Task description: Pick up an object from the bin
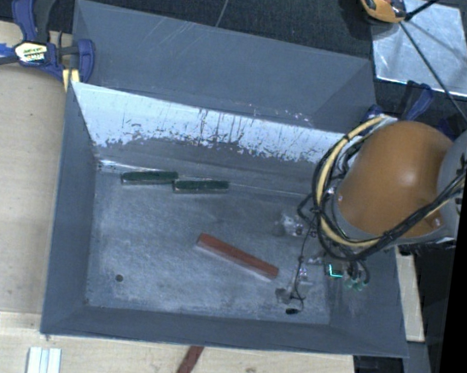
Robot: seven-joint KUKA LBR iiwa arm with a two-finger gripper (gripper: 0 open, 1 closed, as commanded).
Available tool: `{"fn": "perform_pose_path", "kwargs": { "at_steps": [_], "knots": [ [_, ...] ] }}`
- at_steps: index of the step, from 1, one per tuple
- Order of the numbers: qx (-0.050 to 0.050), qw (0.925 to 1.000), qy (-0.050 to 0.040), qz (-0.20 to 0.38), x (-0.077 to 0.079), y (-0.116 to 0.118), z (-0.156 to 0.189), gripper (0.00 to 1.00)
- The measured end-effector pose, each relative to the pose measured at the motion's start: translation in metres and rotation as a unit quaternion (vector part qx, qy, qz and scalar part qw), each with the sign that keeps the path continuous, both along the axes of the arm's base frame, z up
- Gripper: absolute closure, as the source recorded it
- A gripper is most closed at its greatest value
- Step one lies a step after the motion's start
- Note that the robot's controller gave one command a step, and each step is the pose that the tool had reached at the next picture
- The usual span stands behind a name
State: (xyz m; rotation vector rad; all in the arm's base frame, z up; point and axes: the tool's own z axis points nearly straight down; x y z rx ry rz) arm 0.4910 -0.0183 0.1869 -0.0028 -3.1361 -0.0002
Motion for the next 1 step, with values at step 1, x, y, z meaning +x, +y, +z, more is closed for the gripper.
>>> {"fn": "perform_pose_path", "kwargs": {
  "at_steps": [1],
  "knots": [
    [0.0,1.0,-0.0042,0.0,0.0018,0.0,0.004,0.0]
  ]
}}
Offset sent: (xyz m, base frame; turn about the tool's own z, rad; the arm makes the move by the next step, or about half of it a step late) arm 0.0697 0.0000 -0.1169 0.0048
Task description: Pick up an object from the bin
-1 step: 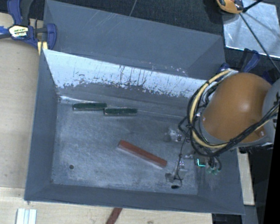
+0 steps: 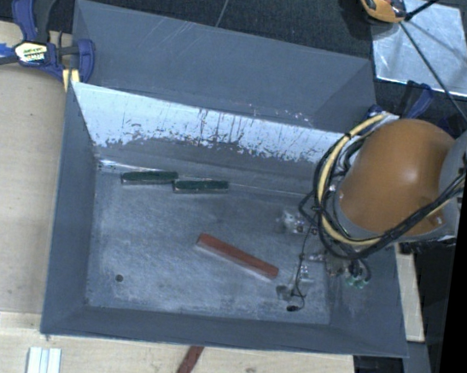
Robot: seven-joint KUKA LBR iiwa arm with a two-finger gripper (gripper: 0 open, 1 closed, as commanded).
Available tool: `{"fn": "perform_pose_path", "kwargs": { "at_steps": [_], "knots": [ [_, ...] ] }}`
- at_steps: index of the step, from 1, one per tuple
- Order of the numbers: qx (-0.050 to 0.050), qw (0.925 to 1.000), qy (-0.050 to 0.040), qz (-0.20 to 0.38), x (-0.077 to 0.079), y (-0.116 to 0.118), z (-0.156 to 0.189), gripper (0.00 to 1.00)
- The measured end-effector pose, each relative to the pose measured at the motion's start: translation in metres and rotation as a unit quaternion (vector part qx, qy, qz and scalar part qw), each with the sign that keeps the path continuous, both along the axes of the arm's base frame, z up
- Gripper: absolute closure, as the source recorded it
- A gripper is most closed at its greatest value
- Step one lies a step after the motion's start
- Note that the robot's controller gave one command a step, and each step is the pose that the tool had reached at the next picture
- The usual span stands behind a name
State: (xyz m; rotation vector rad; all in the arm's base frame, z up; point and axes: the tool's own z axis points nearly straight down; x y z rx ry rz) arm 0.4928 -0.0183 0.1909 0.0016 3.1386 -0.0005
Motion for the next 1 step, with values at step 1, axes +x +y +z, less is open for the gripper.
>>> {"fn": "perform_pose_path", "kwargs": {
  "at_steps": [1],
  "knots": [
    [0.0,1.0,-0.0038,-0.001,0.0321,-0.0006,-0.0483,0.0]
  ]
}}
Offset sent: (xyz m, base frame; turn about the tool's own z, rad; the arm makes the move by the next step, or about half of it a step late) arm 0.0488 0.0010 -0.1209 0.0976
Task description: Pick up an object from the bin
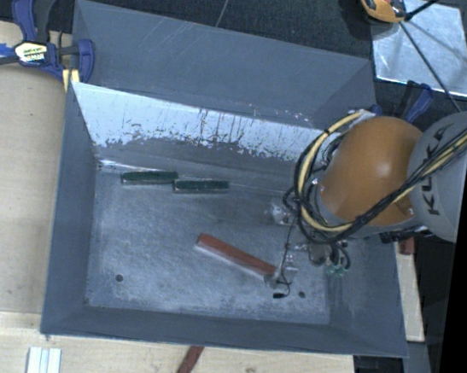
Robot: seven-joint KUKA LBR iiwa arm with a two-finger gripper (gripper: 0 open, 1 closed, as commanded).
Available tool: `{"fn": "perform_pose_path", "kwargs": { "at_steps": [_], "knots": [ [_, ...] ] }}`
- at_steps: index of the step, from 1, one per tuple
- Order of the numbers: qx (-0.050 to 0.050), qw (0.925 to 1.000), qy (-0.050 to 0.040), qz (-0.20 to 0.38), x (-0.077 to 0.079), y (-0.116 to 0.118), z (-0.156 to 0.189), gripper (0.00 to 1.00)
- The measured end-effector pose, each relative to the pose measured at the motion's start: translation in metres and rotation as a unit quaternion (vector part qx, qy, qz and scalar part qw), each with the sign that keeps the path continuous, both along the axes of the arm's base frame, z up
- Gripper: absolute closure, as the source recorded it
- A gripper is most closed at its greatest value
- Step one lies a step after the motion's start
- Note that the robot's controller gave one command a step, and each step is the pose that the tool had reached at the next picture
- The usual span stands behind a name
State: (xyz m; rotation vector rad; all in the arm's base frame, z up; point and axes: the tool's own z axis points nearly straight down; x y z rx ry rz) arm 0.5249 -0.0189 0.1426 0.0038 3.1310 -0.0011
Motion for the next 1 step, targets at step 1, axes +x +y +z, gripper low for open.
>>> {"fn": "perform_pose_path", "kwargs": {
  "at_steps": [1],
  "knots": [
    [0.001,0.9989,0.0028,-0.047,0.0179,0.0014,-0.0718,1.0]
  ]
}}
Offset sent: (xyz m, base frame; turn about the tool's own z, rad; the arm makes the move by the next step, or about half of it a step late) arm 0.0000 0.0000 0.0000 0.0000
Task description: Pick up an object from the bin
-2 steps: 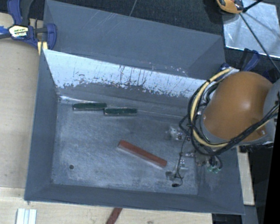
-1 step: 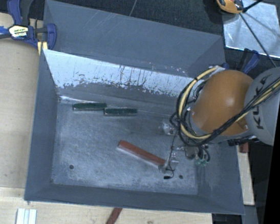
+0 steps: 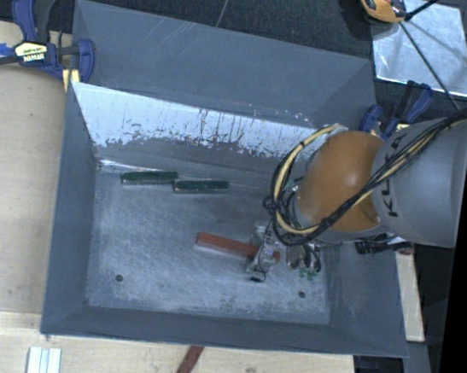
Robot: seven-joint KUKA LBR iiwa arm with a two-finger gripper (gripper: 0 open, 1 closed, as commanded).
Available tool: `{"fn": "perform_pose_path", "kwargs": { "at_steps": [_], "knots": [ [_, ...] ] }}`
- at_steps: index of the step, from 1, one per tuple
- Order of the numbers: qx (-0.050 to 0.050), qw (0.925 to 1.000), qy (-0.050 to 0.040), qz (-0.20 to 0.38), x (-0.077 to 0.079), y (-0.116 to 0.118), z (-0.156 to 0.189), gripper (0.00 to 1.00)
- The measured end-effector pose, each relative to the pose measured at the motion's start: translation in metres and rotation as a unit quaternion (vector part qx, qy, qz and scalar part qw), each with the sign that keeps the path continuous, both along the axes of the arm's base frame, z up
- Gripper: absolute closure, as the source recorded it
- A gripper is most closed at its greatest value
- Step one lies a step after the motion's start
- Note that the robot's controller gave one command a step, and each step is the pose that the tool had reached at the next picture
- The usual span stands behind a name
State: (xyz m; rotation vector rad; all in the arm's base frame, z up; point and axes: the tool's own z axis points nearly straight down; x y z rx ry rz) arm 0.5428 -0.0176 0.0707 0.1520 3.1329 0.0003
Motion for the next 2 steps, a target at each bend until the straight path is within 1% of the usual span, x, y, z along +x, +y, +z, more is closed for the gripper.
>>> {"fn": "perform_pose_path", "kwargs": {
  "at_steps": [1,2],
  "knots": [
    [0.0,1.0,0.0,0.0,0.0,0.0,0.0,1.0],
    [-0.001,1.0,-0.0013,0.009,-0.001,-0.036,0.164,1.0]
  ]
}}
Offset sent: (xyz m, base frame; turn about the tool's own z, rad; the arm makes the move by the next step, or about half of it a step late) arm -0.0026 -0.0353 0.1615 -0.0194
